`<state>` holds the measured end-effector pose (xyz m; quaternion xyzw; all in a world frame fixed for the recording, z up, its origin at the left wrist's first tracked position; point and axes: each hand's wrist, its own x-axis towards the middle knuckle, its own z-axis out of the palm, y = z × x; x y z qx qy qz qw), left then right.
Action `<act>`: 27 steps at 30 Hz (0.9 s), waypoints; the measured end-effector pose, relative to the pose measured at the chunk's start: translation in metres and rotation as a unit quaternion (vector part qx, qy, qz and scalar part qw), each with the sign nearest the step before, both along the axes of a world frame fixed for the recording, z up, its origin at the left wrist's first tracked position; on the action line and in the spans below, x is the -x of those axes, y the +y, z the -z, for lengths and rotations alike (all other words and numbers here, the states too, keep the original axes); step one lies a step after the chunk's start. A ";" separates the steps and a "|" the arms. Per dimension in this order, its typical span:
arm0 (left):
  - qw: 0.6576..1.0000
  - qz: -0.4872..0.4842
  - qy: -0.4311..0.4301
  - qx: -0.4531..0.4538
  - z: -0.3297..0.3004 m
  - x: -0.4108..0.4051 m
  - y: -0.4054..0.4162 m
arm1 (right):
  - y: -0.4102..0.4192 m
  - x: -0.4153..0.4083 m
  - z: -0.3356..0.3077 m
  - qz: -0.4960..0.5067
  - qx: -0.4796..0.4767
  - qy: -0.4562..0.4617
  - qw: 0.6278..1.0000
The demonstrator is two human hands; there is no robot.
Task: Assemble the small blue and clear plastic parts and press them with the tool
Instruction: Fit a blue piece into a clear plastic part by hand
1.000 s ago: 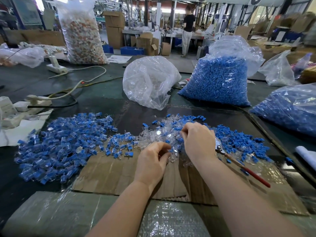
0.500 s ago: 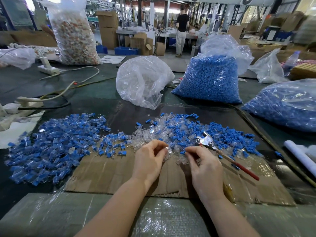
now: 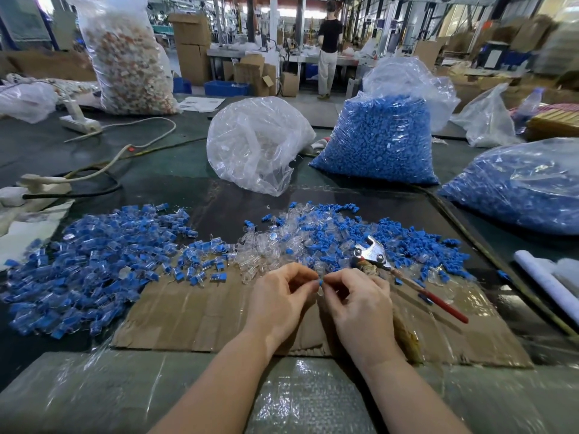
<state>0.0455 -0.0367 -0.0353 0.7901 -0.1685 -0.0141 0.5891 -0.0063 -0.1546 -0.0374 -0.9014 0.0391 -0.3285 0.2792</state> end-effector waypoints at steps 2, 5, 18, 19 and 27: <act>1.000 0.008 -0.008 -0.024 0.000 0.001 0.000 | 0.000 0.000 0.001 0.001 0.008 0.006 1.000; 0.999 0.006 -0.013 -0.031 -0.002 0.001 0.001 | -0.001 0.000 0.001 -0.011 -0.003 0.012 1.000; 1.000 0.005 -0.002 -0.011 -0.004 0.002 0.003 | -0.003 0.003 -0.001 -0.053 -0.010 0.041 0.998; 1.000 0.005 -0.003 -0.013 -0.004 0.001 0.003 | -0.003 0.002 -0.001 -0.051 -0.006 0.039 0.998; 1.000 0.000 -0.014 -0.028 -0.006 0.002 0.003 | -0.002 0.002 -0.002 -0.043 0.012 0.019 0.999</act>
